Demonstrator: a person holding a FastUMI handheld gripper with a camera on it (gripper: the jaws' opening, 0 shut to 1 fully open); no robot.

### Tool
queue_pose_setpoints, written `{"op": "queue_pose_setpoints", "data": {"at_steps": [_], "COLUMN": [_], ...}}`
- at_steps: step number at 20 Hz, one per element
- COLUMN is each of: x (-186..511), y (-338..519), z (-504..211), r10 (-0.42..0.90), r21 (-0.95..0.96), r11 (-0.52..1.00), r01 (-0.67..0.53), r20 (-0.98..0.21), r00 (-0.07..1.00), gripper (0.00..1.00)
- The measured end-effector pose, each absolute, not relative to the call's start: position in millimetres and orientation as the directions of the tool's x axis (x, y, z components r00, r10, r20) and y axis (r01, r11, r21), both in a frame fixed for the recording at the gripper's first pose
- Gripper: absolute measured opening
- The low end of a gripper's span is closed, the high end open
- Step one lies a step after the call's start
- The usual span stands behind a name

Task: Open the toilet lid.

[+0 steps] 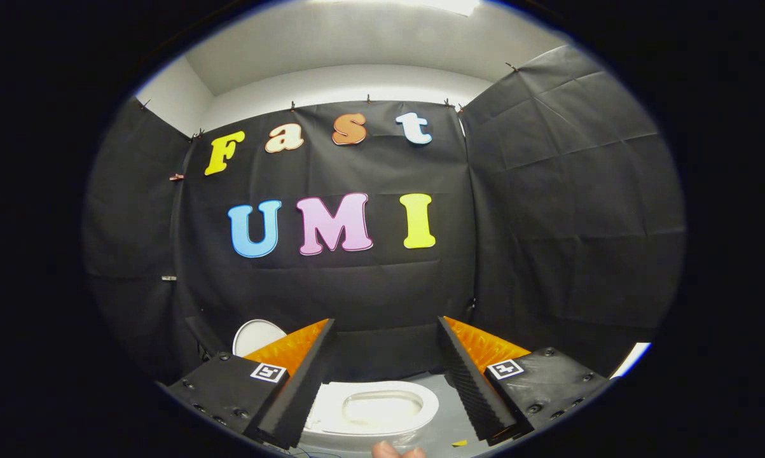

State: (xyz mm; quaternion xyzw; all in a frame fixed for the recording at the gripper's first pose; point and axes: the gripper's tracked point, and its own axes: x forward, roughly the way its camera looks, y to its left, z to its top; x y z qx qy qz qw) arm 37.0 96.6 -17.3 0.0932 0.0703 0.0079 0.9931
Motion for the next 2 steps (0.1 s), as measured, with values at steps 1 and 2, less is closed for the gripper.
{"op": "queue_pose_setpoints", "data": {"at_steps": [1, 2], "x": [36.6, 37.6], "y": [93.8, 90.7], "z": [-18.0, -18.5], "r10": [0.034, 0.040], "r21": [0.184, 0.185], "r11": [0.983, 0.983], "r01": [-0.007, -0.013], "r20": [-0.143, -0.145], "r00": [0.989, 0.989], "gripper": [0.99, 0.99]}}
